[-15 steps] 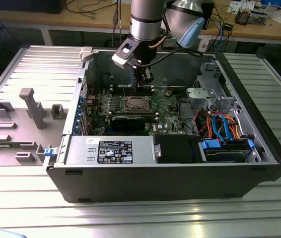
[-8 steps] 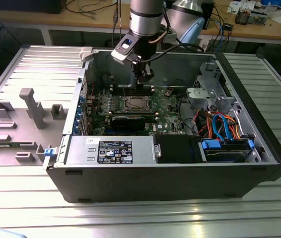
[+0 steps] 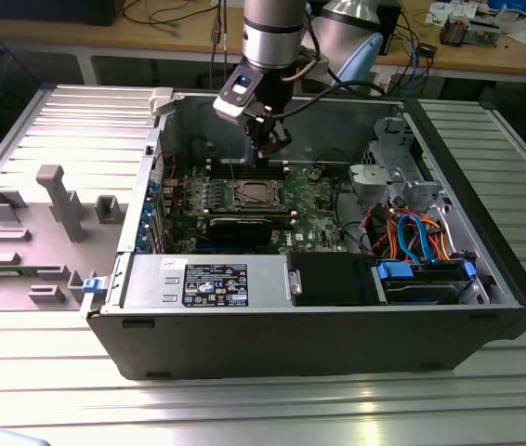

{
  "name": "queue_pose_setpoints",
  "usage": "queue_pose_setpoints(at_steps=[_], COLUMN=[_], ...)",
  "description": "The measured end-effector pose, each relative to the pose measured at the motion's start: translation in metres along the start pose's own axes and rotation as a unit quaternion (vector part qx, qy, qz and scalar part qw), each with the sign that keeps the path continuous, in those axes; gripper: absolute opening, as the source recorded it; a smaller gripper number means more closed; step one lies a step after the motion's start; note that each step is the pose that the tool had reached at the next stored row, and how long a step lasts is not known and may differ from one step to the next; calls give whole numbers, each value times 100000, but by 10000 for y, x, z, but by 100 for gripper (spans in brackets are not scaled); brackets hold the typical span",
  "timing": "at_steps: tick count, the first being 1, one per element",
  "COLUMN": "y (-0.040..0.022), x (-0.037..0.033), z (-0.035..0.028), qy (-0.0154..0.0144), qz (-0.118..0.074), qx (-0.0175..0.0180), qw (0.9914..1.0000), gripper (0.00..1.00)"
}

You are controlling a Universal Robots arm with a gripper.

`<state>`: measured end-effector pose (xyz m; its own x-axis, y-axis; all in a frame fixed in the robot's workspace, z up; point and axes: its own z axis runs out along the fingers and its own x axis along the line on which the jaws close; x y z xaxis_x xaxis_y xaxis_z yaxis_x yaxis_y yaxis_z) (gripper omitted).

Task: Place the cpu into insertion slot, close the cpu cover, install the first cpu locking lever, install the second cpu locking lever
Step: 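Install the first cpu locking lever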

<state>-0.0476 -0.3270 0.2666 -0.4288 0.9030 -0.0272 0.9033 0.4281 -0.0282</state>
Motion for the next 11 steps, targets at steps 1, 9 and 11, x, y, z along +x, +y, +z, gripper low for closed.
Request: queue_pose_setpoints(at_steps=[1,9,11], y=[0,-20,-31], x=[0,8,13], z=[0,-71,-70], qy=[-15,-324,-517], qz=[-654,-2004,-2000], qx=[-20,-1499,-1983], qw=[99998,99968,99959], gripper=[11,11,11])
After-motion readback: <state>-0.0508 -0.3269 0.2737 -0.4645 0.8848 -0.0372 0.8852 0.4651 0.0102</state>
